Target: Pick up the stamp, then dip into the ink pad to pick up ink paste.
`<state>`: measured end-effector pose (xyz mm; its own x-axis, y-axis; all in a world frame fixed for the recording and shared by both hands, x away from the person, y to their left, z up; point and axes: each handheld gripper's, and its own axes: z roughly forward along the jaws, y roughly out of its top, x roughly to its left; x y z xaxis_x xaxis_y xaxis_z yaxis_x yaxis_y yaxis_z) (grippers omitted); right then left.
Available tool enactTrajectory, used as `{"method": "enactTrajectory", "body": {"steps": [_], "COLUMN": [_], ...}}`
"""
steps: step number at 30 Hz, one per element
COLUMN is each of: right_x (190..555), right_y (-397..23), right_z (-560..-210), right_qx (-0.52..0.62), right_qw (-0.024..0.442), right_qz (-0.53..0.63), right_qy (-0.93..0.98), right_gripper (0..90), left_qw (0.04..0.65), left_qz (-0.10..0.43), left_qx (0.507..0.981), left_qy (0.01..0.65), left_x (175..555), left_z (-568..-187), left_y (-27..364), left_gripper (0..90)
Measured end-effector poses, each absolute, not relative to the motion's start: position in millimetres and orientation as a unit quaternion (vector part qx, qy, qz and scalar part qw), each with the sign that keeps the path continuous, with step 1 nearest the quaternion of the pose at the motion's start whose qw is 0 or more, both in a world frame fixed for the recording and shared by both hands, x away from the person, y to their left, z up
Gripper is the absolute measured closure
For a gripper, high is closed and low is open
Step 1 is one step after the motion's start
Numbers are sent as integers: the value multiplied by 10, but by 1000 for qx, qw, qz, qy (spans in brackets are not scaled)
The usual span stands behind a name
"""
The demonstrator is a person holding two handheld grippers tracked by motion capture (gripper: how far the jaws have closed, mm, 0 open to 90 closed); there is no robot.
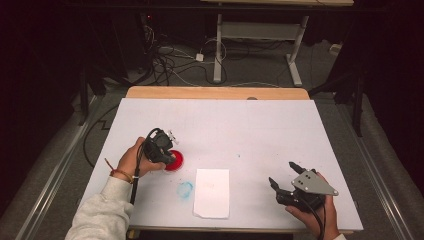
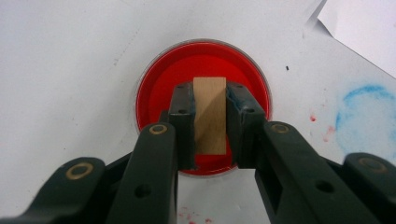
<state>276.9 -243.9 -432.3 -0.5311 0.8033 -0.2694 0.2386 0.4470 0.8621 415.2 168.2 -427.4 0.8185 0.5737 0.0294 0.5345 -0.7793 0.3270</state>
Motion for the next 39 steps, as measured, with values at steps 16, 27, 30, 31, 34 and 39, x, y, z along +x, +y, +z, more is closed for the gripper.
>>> {"method": "enactTrajectory", "body": {"steps": [16,27,30,31,34,39], "right_x": [2777,2789,2786,2787,2788,2779], "right_y": [-2435,-2432,-2438,-2440,-2441,-2441], "right_z": [-4326,-4323,-4319,-4321,-4319,-4325], "right_qx": [335,336,336,337,337,334], "right_qw": [348,350,350,350,352,352], "right_qz": [402,400,401,400,399,395], "right_qy": [777,777,777,777,777,780], "right_gripper": [233,233,234,233,234,233], "left_qw": [158,167,171,172,174,182], "left_qz": [61,58,57,57,57,50], "left_qx": [937,936,935,934,933,932], "left_qy": [305,305,306,307,309,310], "left_x": [4154,4153,4153,4153,4148,4161], "left_z": [-4304,-4318,-4321,-4322,-4323,-4328], "left_y": [1690,1720,1731,1732,1736,1769], "left_gripper": [739,739,739,739,739,739]}}
